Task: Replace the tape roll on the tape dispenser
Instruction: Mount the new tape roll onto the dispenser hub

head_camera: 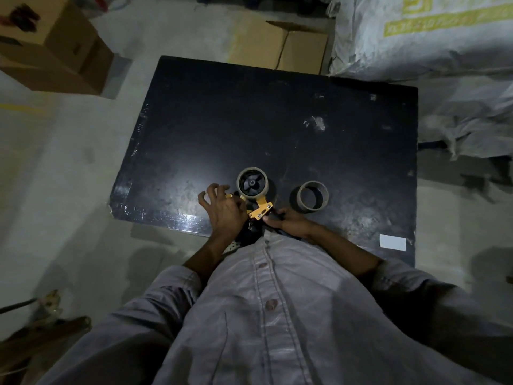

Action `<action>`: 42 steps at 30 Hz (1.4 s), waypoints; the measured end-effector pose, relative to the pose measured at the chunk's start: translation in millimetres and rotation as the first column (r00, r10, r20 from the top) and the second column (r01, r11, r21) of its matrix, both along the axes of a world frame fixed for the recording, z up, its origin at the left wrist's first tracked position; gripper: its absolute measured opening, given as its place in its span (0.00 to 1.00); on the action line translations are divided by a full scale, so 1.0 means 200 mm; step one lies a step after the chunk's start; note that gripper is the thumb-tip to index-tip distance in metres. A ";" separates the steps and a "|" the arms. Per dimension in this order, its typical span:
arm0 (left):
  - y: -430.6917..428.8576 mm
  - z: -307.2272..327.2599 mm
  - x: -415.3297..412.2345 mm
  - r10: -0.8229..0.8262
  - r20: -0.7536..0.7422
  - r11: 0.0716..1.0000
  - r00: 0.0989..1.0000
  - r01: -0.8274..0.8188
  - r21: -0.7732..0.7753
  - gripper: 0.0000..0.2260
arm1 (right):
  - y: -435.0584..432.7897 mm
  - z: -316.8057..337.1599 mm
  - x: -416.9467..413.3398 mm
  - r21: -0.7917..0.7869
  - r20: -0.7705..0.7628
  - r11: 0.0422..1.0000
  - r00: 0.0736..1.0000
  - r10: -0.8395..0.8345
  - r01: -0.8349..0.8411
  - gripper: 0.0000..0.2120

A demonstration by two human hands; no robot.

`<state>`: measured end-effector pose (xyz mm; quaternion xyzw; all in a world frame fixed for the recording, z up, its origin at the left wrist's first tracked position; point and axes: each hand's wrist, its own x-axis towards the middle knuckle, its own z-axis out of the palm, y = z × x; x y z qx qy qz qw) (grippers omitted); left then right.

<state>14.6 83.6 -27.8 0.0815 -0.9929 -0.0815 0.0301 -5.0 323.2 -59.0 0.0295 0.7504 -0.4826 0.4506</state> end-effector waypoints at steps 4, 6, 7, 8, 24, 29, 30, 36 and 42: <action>0.01 0.00 0.02 -0.060 -0.028 0.998 0.998 0.060 0.004 0.14 | -0.03 0.02 0.01 -0.076 -0.030 0.997 0.999 -0.021 0.019 0.30; 0.01 0.01 0.02 -0.071 -0.057 0.997 0.996 0.071 0.009 0.13 | -0.05 -0.03 0.02 -0.120 -0.001 0.990 0.997 -0.077 0.076 0.37; 0.00 0.01 0.02 -0.072 -0.067 0.997 0.995 0.073 0.010 0.12 | -0.06 -0.03 0.01 -0.109 0.016 0.989 0.995 -0.103 0.104 0.36; -0.01 0.02 0.02 -0.071 -0.077 0.997 0.994 0.072 0.013 0.11 | -0.07 -0.04 0.00 -0.096 0.020 0.987 0.992 -0.125 0.127 0.35; 0.00 0.06 0.05 -0.068 -0.221 0.993 0.973 0.088 0.081 0.10 | -0.13 0.11 -0.07 0.182 -0.242 0.905 0.909 -0.338 0.385 0.46; -0.01 0.07 0.04 0.001 -0.215 0.989 0.977 0.031 0.145 0.05 | -0.10 0.24 -0.07 0.125 -0.175 0.877 0.880 -0.442 0.465 0.41; -0.01 0.07 0.04 0.005 -0.206 0.987 0.979 0.028 0.156 0.05 | -0.10 0.26 -0.06 0.133 -0.179 0.874 0.879 -0.443 0.468 0.40; -0.03 0.03 0.03 -0.020 -0.187 0.957 0.982 0.073 0.282 0.03 | -0.10 0.29 -0.05 0.104 -0.184 0.872 0.871 -0.455 0.477 0.40; -0.05 0.00 0.03 -0.015 -0.169 0.953 0.986 0.066 0.297 0.06 | -0.09 0.30 -0.06 0.122 -0.196 0.875 0.876 -0.441 0.468 0.38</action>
